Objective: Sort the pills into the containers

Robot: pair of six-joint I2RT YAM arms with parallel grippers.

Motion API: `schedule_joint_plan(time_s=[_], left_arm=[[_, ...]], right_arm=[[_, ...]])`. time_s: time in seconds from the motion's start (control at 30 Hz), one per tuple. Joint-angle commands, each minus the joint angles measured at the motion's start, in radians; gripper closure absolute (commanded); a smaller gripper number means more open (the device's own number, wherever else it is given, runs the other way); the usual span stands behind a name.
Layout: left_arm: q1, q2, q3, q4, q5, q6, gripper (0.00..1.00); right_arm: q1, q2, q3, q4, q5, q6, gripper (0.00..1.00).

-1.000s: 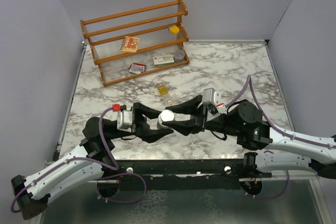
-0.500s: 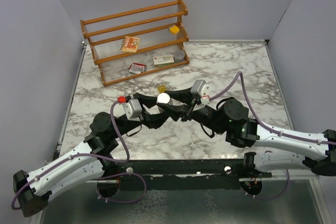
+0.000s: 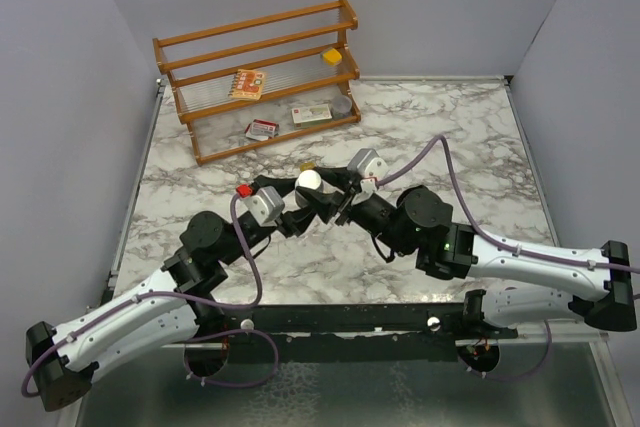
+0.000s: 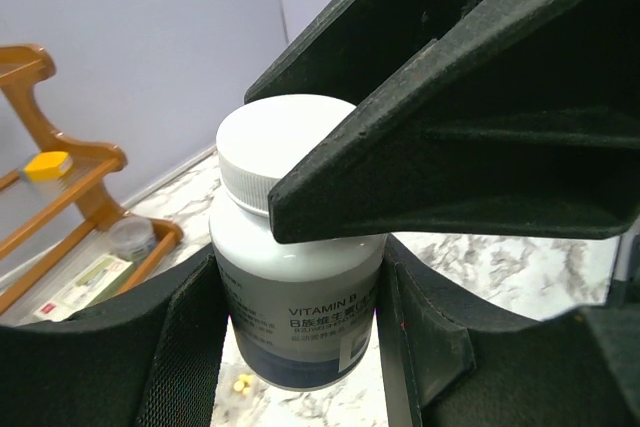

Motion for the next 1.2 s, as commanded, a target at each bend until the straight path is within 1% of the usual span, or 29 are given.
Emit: schedule_joint_plan(time_s=[0.0,0.1,0.27,0.3,0.37,0.43,0.47,0.5,0.53,0.6,0.7,0.77,0.97,1.07,1.17], left_arm=[[0.019,0.003,0.096,0.168,-0.255,0.075,1.00],[0.019,0.029,0.104,0.163,-0.286,0.095,1.00],[0.019,0.044,0.098,0.157,-0.295,0.106,1.00],[0.019,0.043,0.093,0.157,-0.293,0.106,1.00],[0.019,0.036,0.083,0.157,-0.286,0.103,1.00],[0.019,0.023,0.071,0.158,-0.285,0.102,1.00],[0.019,0.013,0.063,0.158,-0.286,0.100,1.00],[0.019,0.005,0.058,0.156,-0.288,0.102,1.00],[0.019,-0.001,0.053,0.149,-0.292,0.100,1.00],[0.019,-0.010,0.050,0.125,-0.298,0.100,1.00],[0.019,-0.023,0.044,0.088,-0.296,0.094,1.00],[0.019,-0.034,0.035,0.064,-0.287,0.084,1.00],[0.019,-0.078,0.024,0.010,-0.247,0.041,1.00],[0.019,-0.091,0.033,-0.031,-0.148,0.016,1.00],[0.019,-0.082,0.060,-0.071,-0.001,-0.014,1.00]], right_arm=[[0.024,0.040,-0.022,-0.172,0.059,-0.017,0.99],[0.024,0.049,-0.022,-0.166,0.095,-0.025,0.99],[0.024,0.045,-0.016,-0.158,0.105,-0.038,0.98],[0.024,0.042,-0.015,-0.156,0.102,-0.038,0.93],[0.024,0.038,-0.008,-0.154,0.096,-0.041,0.78],[0.025,0.033,-0.002,-0.152,0.093,-0.044,0.69],[0.028,0.032,0.001,-0.151,0.096,-0.044,0.62],[0.031,0.028,0.003,-0.149,0.098,-0.047,0.57],[0.035,0.023,0.005,-0.148,0.097,-0.051,0.55],[0.040,0.009,0.008,-0.144,0.101,-0.053,0.45],[0.046,-0.031,0.010,-0.143,0.098,-0.058,0.37],[0.050,-0.061,0.010,-0.145,0.091,-0.058,0.35],[0.050,-0.155,0.001,-0.143,0.098,-0.056,0.34],[0.050,-0.210,-0.009,-0.145,0.093,-0.054,0.34],[0.050,-0.264,-0.021,-0.136,0.008,-0.032,0.39]])
